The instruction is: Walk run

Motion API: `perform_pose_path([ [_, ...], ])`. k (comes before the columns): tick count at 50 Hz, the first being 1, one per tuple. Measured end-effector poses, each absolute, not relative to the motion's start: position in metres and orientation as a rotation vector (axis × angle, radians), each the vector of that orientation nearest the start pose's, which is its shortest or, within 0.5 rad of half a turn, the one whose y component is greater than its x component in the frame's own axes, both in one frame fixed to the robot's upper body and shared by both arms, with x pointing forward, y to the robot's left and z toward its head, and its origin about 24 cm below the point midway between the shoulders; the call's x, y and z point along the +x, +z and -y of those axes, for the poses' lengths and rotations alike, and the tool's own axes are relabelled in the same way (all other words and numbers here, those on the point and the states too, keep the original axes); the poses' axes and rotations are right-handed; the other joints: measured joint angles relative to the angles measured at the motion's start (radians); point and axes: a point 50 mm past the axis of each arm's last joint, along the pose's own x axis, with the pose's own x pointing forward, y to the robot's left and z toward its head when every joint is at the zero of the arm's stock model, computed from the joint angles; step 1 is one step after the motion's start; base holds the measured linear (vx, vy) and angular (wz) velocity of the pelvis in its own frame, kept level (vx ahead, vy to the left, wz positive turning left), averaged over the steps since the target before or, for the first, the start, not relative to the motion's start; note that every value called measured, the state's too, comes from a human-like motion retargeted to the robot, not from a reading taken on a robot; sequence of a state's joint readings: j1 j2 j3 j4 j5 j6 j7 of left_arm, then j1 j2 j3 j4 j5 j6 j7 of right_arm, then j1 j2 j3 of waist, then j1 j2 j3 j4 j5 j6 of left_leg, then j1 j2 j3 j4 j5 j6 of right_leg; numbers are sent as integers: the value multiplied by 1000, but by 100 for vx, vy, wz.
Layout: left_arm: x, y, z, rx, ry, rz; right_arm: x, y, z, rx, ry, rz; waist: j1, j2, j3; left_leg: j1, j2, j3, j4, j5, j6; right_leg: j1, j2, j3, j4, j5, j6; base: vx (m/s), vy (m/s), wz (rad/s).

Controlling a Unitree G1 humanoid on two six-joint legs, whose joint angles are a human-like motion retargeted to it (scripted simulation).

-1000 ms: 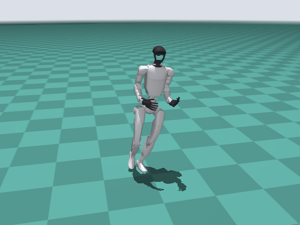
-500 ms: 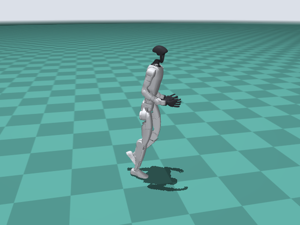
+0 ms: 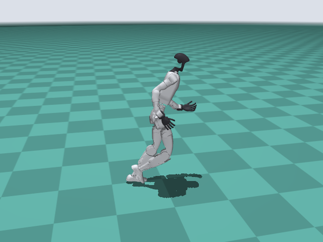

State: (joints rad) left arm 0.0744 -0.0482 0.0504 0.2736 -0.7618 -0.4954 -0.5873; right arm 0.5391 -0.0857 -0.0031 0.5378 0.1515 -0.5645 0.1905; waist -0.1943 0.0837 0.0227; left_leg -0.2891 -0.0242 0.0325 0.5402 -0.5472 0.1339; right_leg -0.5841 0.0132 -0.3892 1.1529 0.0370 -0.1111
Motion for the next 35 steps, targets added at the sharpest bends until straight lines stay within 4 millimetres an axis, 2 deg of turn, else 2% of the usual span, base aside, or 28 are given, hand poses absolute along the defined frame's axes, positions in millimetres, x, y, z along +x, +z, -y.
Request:
perform_pose_path([
  [2, 218, 10, -166, -679, -195, 346, 26, -91, 209, 76, -113, -519, -66, 26, -19, 137, -10, -4, -171, 172, -45, -143, -57, 4, -72, -66, 43, 212, -42, 115],
  [3, 215, 5, -167, -707, -198, 326, 14, -87, 218, 65, -160, -522, -103, 50, -26, 194, 7, -6, -239, 306, -93, -203, -72, 1, -142, -81, 67, 178, -32, 126],
  [5, 206, -7, -169, -772, -191, 278, 0, -77, 230, 29, -270, -492, -180, 111, -34, 278, 38, -59, -329, 666, -184, -287, -84, 0, -354, -85, 122, 177, -37, 116],
  [7, 195, -18, -172, -812, -164, 246, 6, -66, 237, -32, -386, -405, -222, 133, -37, 344, 36, -106, -352, 974, -280, -299, -71, 72, -601, -91, 174, 207, -48, 64],
  [8, 189, -21, -174, -819, -155, 237, 18, -60, 237, -66, -427, -344, -235, 123, -38, 377, 34, -65, -342, 1046, -301, -280, -85, 96, -698, -106, 196, 228, -54, 37],
  [9, 185, -23, -176, -819, -151, 230, 35, -54, 236, -94, -444, -278, -247, 114, -34, 393, 24, -49, -283, 1071, -287, -247, -110, 92, -758, -121, 206, 238, -56, 26],
  [10, 181, -24, -177, -814, -150, 223, 55, -47, 234, -119, -452, -209, -257, 104, -28, 400, 9, -45, -201, 1071, -253, -207, -141, 74, -801, -138, 210, 260, -68, -6],
  [11, 178, -22, -183, -796, -152, 229, 80, -39, 229, -133, -432, -128, -250, 79, -27, 383, -57, -89, -102, 1039, -257, -187, -148, 105, -778, -85, 87, 260, -72, -59],
  [12, 173, -21, -189, -770, -145, 235, 105, -31, 223, -140, -406, -50, -235, 53, -27, 355, -115, -101, 11, 1004, -271, -164, -143, 143, -727, -102, -3, 219, -63, -156],
  [13, 164, -19, -199, -731, -120, 243, 129, -22, 212, -131, -361, 21, -203, 26, -29, 305, -160, -51, 152, 960, -306, -137, -112, 196, -619, -256, -26, 185, -49, -180],
  [14, 152, -18, -205, -688, -104, 236, 152, -14, 204, -107, -342, 91, -177, 26, -12, 238, -171, -24, 318, 893, -309, -102, -70, 218, -539, -355, -48, 183, -43, -154],
  [15, 140, -17, -209, -643, -94, 221, 174, -5, 198, -74, -335, 158, -153, 40, 14, 163, -164, -8, 495, 815, -296, -63, -23, 226, -474, -428, -70, 231, -40, -98],
  [17, 132, -13, -210, -580, -66, 215, 220, 24, 205, 66, -337, 320, -61, 62, 16, -64, -56, 53, 729, 639, -259, 46, 0, 193, -521, -459, -72, 238, -27, -98],
  [20, 113, -19, -211, -520, -12, 155, 245, 51, 173, 304, -199, 433, 40, 35, -32, -293, 66, 201, 697, 478, -140, 278, 76, 216, -683, -444, -81, 242, -18, -75],
  [22, 112, -22, -209, -508, -39, 118, 246, 70, 172, 405, -145, 516, 135, -23, -43, -425, 53, 230, 519, 450, -118, 429, 98, 206, -848, -167, -28, 269, -23, -51],
  [25, 115, -28, -207, -545, -49, 99, 236, 77, 179, 319, -18, 538, 282, -152, -35, -502, 57, 382, 92, 443, -55, 617, 42, 231, -975, 412, 75, 200, -30, -60],
  [27, 126, -27, -205, -593, -30, 148, 227, 57, 187, 119, 55, 380, 315, -197, 34, -409, -37, 361, -180, 407, -53, 656, -36, 181, -739, 487, 130, 256, -17, 41],
  [28, 134, -24, -205, -611, -12, 188, 222, 43, 189, 35, 68, 287, 314, -210, 72, -383, -72, 324, -240, 383, -75, 652, -47, 222, -573, 487, 117, 216, -29, 107],
  [29, 144, -18, -207, -621, -3, 234, 218, 30, 189, -37, 77, 207, 282, -203, 104, -342, -87, 285, -275, 389, -86, 650, 20, 268, -463, 487, 118, 216, -35, 165],
  [30, 154, -11, -209, -628, 2, 283, 214, 17, 188, -103, 86, 135, 235, -186, 134, -293, -93, 245, -296, 410, -91, 651, 127, 316, -381, 487, 127, 277, -41, 185],
  [31, 163, -2, -210, -621, -5, 329, 206, 0, 182, -144, 122, 56, 190, -180, 140, -275, -101, 219, -236, 437, 27, 623, 171, 290, -299, 487, 165, 295, -47, 174],
  [32, 170, 7, -211, -612, -11, 367, 193, -18, 177, -178, 165, -28, 143, -165, 141, -258, -98, 181, -164, 425, 110, 593, 208, 242, -227, 487, 178, 269, -45, 153],
  [33, 172, 13, -212, -595, -17, 389, 174, -38, 172, -197, 219, -123, 91, -132, 133, -242, -76, 120, -68, 336, 123, 560, 230, 150, -173, 487, 145, 253, -37, 152],
  [34, 178, 17, -210, -591, -32, 403, 137, -64, 174, -206, 259, -284, 56, -101, 114, -218, -68, 38, 28, 251, 109, 485, 233, 86, -58, 422, 92, 270, -33, 141],
  [35, 185, 19, -207, -592, -52, 411, 88, -89, 178, -201, 294, -479, 30, -70, 91, -191, -68, -55, 123, 169, 81, 388, 227, 37, 86, 324, 29, 296, -41, 38],
])
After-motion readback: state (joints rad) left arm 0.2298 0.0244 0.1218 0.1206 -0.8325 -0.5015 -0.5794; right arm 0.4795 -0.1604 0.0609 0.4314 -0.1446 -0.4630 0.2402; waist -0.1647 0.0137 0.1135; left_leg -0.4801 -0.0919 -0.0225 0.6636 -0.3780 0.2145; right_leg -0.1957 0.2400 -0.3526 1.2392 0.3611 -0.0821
